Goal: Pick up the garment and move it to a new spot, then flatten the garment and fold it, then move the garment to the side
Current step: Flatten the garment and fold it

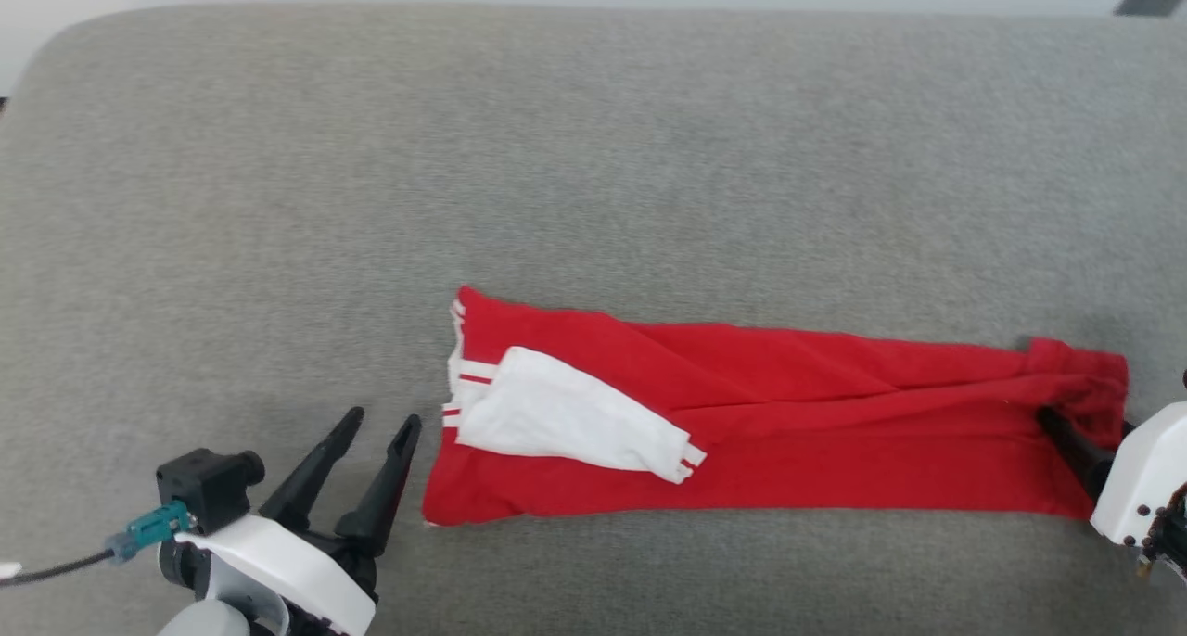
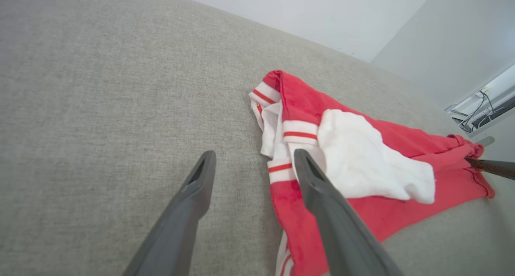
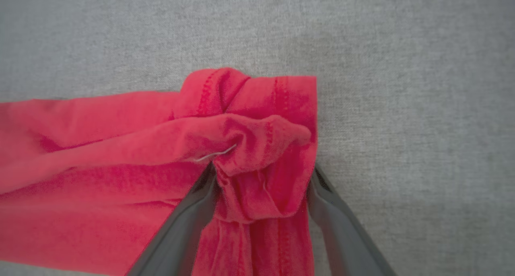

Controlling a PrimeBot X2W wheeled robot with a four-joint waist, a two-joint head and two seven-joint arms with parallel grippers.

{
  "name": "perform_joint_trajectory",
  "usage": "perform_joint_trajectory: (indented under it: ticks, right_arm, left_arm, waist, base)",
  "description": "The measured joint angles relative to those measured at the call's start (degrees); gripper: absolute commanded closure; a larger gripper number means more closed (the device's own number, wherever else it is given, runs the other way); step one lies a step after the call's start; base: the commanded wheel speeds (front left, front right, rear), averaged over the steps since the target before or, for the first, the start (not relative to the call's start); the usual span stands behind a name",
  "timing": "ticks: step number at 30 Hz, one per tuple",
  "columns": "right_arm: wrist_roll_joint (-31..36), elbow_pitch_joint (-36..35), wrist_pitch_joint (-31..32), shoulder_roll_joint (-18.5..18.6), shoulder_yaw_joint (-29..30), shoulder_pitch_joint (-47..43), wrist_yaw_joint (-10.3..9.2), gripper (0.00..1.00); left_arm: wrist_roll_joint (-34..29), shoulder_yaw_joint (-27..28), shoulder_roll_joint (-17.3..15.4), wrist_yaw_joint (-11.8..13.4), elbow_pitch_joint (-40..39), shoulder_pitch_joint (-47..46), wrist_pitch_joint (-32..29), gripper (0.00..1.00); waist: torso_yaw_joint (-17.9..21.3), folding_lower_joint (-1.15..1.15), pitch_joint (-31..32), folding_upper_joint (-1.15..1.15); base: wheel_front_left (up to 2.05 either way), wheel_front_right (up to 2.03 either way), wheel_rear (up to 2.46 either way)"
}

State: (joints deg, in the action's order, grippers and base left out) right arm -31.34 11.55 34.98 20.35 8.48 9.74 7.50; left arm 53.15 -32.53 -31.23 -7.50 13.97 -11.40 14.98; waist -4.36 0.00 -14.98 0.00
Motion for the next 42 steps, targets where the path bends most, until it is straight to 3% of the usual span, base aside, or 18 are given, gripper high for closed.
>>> perform_joint_trajectory:
  ticks: [2, 7, 11, 12, 13, 14, 15, 16, 24, 37, 42]
  right_arm:
    - [0.0, 0.9, 0.4, 0.1, 0.3, 0.2, 0.0, 0.0]
    - [-0.6, 4.3, 2.5, 0.7, 1.0, 0.2, -0.01, 0.0]
    - [-0.9, 6.6, 3.2, 0.9, 1.5, 0.2, -0.02, 0.0]
    - [-0.8, 7.9, 3.4, 0.8, 1.6, 0.3, -0.02, 0.17]
    - [-0.7, 8.4, 3.7, 0.7, 1.4, 0.4, -0.02, 0.53]
    - [-0.7, 9.1, 3.8, 0.5, 1.2, 0.7, -0.02, 0.63]
    - [-0.7, 9.4, 3.8, 0.3, 1.1, 0.9, -0.02, 0.91]
    - [-0.7, 9.9, 3.8, 0.0, 1.0, 1.2, -0.01, 1.0]
    - [-0.9, 11.0, 0.1, -0.3, 1.6, 2.7, 0.19, 1.0]
    - [5.4, 8.1, -4.2, 4.7, 21.0, 1.3, -0.01, 1.0]
    - [5.6, 2.1, -2.7, 2.7, 19.9, 0.5, -0.01, 1.0]
  left_arm:
    - [-1.9, 1.3, 1.4, 0.0, 0.4, 0.6, 0.0, 0.0]
    - [-15.2, 13.2, 8.1, 0.0, -0.3, 3.7, 0.0, 0.0]
    - [-23.9, 19.5, 12.8, 0.0, -3.4, 7.2, 0.0, 0.0]
    - [-27.6, 21.3, 14.2, -0.1, -4.1, 8.4, 0.0, 0.0]
    - [-28.5, 21.7, 14.8, 0.0, -4.3, 8.9, 0.0, 0.0]
    - [-29.4, 21.8, 15.0, 0.0, -4.4, 9.4, 0.0, 0.0]
    - [-30.2, 22.0, 15.3, 0.0, -4.4, 9.7, 0.0, 0.0]
    - [-30.5, 22.2, 15.7, 0.0, -4.4, 10.0, 0.0, 0.0]
    - [-32.1, 24.7, 16.2, 0.0, -6.2, 10.9, 0.0, 0.0]
    - [-31.8, 25.1, 14.8, -0.1, -8.0, 11.4, 0.0, 0.0]
    - [-31.1, 26.1, 14.2, -0.1, -9.2, 11.6, 0.0, 0.0]
  waist:
    - [-0.6, 0.0, 0.3, 0.0]
    - [-3.3, 0.0, 1.8, 0.0]
    - [-4.6, 0.0, 3.1, 0.0]
    - [-5.0, 0.0, 3.6, 0.0]
    - [-5.1, 0.0, 3.9, 0.0]
    - [-5.1, 0.0, 4.0, 0.0]
    - [-5.1, 0.0, 4.2, 0.0]
    - [-5.1, 0.0, 4.4, 0.0]
    - [-3.2, 0.0, 4.5, 0.0]
    - [1.6, 0.0, 3.7, 0.0]
    - [2.8, 0.0, 3.8, 0.0]
  base:
    - [0.0, 0.0, 0.0]
    - [0.0, 0.0, 0.0]
    - [0.0, 0.0, 0.0]
    - [0.0, 0.0, 0.0]
    - [0.0, 0.0, 0.0]
    - [0.0, 0.0, 0.0]
    - [0.0, 0.0, 0.0]
    - [0.0, 0.0, 0.0]
    - [0.0, 0.0, 0.0]
    - [0.0, 0.0, 0.0]
    - [0.0, 0.0, 0.0]
